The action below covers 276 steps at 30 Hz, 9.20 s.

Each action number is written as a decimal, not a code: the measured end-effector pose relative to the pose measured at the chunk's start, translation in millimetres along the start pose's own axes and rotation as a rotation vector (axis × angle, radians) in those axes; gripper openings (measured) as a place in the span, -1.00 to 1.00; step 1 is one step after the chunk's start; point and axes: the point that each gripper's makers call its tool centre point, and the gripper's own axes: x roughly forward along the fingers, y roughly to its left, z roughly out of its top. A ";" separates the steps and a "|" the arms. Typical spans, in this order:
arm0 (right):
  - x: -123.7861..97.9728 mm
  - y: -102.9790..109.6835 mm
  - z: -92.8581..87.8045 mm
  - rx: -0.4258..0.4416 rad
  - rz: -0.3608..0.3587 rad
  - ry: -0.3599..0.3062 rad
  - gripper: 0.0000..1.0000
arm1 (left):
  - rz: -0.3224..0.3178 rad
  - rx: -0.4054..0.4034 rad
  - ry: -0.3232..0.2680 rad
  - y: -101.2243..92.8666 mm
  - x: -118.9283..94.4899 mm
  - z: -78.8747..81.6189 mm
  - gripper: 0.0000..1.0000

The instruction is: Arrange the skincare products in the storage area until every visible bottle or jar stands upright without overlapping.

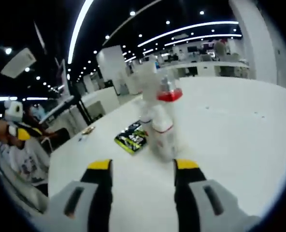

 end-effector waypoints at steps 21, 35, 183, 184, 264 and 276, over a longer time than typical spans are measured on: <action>-36.7 103.2 23.0 0.036 0.088 -0.043 0.14 | 0.003 0.168 0.143 97.3 24.7 20.6 0.10; -57.3 155.4 7.5 0.018 0.058 -0.001 0.16 | -0.014 0.348 0.330 161.0 57.5 6.3 0.31; -19.3 226.4 48.2 0.678 0.445 -0.125 -0.99 | -0.573 -0.130 0.048 -72.8 18.0 24.6 -0.57; -19.3 227.4 48.6 0.682 0.451 -0.128 -0.99 | -0.586 -0.158 0.051 -74.5 17.0 25.3 -0.57; -7.1 220.3 56.1 0.534 0.437 -0.074 -0.82 | -0.744 -0.557 -0.010 -54.0 13.3 48.5 -0.99; -45.5 212.6 55.6 0.394 0.341 -0.124 -0.52 | -0.697 -0.588 -0.025 -15.7 47.2 72.5 -0.99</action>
